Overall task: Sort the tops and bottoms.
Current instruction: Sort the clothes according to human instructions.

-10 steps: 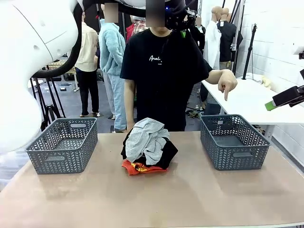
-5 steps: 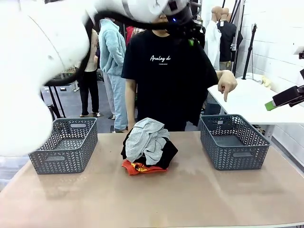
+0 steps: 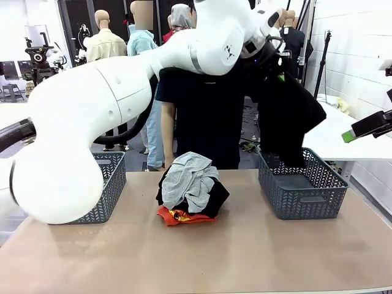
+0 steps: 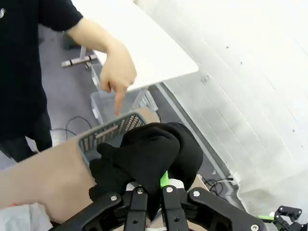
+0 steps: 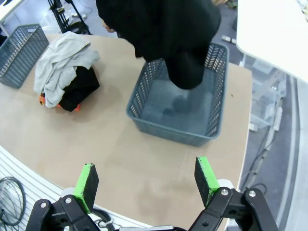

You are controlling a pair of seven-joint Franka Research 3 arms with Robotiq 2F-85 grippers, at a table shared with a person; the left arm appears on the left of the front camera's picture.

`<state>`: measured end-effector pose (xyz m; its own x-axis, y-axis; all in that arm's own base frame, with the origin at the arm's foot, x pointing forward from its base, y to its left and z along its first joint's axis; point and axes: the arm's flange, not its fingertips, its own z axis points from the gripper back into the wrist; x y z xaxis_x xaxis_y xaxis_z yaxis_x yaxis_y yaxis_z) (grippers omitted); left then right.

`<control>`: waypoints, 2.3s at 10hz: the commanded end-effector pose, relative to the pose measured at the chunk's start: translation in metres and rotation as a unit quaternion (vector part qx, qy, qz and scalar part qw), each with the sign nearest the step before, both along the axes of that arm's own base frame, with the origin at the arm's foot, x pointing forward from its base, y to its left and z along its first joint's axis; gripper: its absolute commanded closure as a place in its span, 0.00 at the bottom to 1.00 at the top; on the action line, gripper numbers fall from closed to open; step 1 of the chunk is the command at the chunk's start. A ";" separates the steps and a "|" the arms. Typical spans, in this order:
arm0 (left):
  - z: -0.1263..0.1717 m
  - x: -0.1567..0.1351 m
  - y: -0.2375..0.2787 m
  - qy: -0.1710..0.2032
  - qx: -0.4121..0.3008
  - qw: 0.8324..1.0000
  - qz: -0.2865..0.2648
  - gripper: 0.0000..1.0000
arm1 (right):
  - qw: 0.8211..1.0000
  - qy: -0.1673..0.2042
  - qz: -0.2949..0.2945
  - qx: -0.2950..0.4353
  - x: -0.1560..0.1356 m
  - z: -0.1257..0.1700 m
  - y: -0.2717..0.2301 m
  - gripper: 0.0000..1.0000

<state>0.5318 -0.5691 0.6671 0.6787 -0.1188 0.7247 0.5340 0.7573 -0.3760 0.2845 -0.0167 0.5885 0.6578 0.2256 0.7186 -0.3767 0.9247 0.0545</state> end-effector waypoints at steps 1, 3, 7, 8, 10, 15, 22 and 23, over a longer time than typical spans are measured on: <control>0.024 0.044 -0.055 0.033 -0.009 0.999 0.013 1.00 | 1.000 0.001 0.003 0.000 0.001 -0.001 0.000 0.00; -0.006 0.047 -0.078 0.051 -0.002 0.998 -0.025 1.00 | 1.000 0.001 0.003 0.000 0.001 -0.001 0.000 0.00; -0.052 0.054 -0.114 0.064 -0.009 0.997 -0.031 1.00 | 1.000 0.001 0.003 0.000 0.001 -0.001 0.000 0.00; -0.062 0.058 -0.118 0.068 -0.007 0.997 -0.024 1.00 | 1.000 0.001 0.003 0.000 0.001 -0.001 0.000 0.00; -0.083 0.067 -0.134 0.065 -0.003 0.998 -0.017 1.00 | 1.000 0.001 0.003 0.000 0.001 -0.001 0.000 0.00; -0.124 0.072 -0.160 0.066 0.060 0.996 -0.022 0.91 | 1.000 0.001 0.003 0.000 0.001 -0.001 0.000 0.00; -0.117 0.068 -0.170 0.066 0.042 0.996 -0.041 0.00 | 1.000 0.001 0.003 0.000 0.001 -0.001 0.000 0.00; -0.094 0.068 -0.159 0.061 0.039 0.996 -0.047 0.00 | 1.000 0.001 0.003 0.000 0.001 -0.001 0.000 0.00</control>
<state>0.5229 -0.6446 0.5195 0.7427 -0.2237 0.6311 0.5485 0.7438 -0.3819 0.2844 -0.0167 0.5885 0.6577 0.2257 0.7187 -0.3765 0.9249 0.0540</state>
